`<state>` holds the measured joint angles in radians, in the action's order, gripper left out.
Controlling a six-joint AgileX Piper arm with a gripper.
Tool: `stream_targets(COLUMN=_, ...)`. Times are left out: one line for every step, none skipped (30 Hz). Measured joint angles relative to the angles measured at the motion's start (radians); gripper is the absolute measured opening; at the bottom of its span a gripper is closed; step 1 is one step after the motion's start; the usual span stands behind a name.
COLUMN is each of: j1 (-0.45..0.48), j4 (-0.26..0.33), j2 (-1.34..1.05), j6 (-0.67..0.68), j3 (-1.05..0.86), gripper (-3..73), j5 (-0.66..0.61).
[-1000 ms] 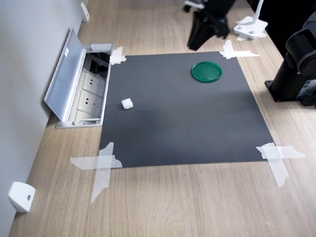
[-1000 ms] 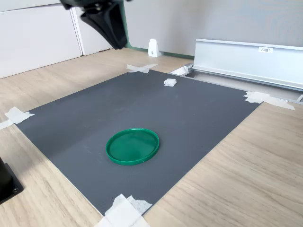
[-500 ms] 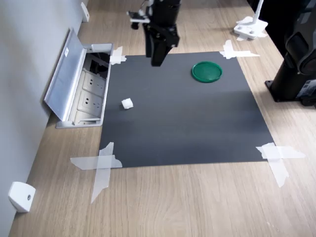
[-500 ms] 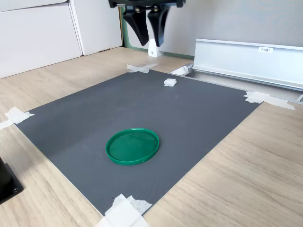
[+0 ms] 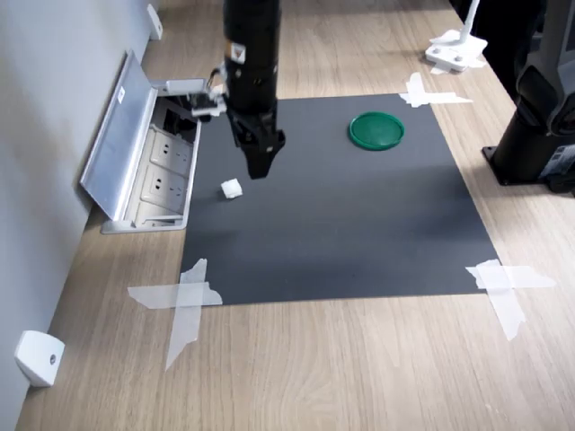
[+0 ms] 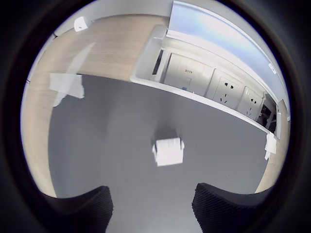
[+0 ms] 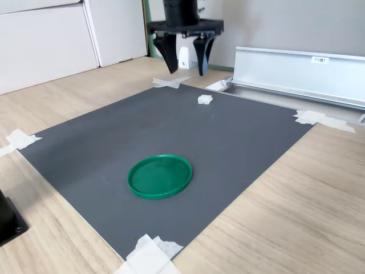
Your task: Grasp a white terminal and put it on the green lid.
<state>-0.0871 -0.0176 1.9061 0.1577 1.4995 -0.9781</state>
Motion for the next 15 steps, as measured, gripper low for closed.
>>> stream_targets(j1=0.000, j4=-0.007, j2=0.016, j6=0.000, j3=0.007, gripper=70.3, j5=0.008)
stream_targets(j1=0.000, j4=-0.011, j2=0.031, j6=0.001, j3=0.015, gripper=70.3, j5=0.018)
stream_targets(j1=0.000, j4=-0.012, j2=0.044, j6=0.005, j3=0.022, gripper=70.3, j5=0.024)
stream_targets(j1=0.000, j4=-0.014, j2=0.056, j6=0.012, j3=0.029, gripper=70.3, j5=0.031)
stream_targets(j1=0.000, j4=-0.017, j2=0.068, j6=0.017, j3=0.035, gripper=70.3, j5=0.038)
stream_targets(j1=0.000, j4=-0.018, j2=0.078, j6=0.020, j3=0.039, gripper=70.3, j5=0.046)
stream_targets(j1=0.000, j4=-0.018, j2=0.088, j6=0.023, j3=0.042, gripper=70.3, j5=0.050)
stream_targets(j1=0.000, j4=-0.018, j2=0.097, j6=0.025, j3=0.045, gripper=70.3, j5=0.052)
stream_targets(j1=0.000, j4=-0.018, j2=0.104, j6=0.027, j3=0.047, gripper=70.3, j5=0.057)
stream_targets(j1=0.000, j4=-0.018, j2=0.112, j6=0.028, j3=0.047, gripper=70.3, j5=0.061)
stream_targets(j1=0.000, j4=-0.018, j2=0.120, j6=0.029, j3=0.047, gripper=70.3, j5=0.066)
stream_targets(j1=0.000, j4=-0.018, j2=0.128, j6=0.030, j3=0.047, gripper=70.3, j5=0.072)
stream_targets(j1=0.000, j4=-0.018, j2=0.134, j6=0.030, j3=0.047, gripper=70.3, j5=0.075)
stream_targets(j1=0.000, j4=-0.018, j2=0.142, j6=0.030, j3=0.047, gripper=70.3, j5=0.075)
stream_targets(j1=0.000, j4=-0.018, j2=0.149, j6=0.033, j3=0.048, gripper=70.3, j5=0.078)
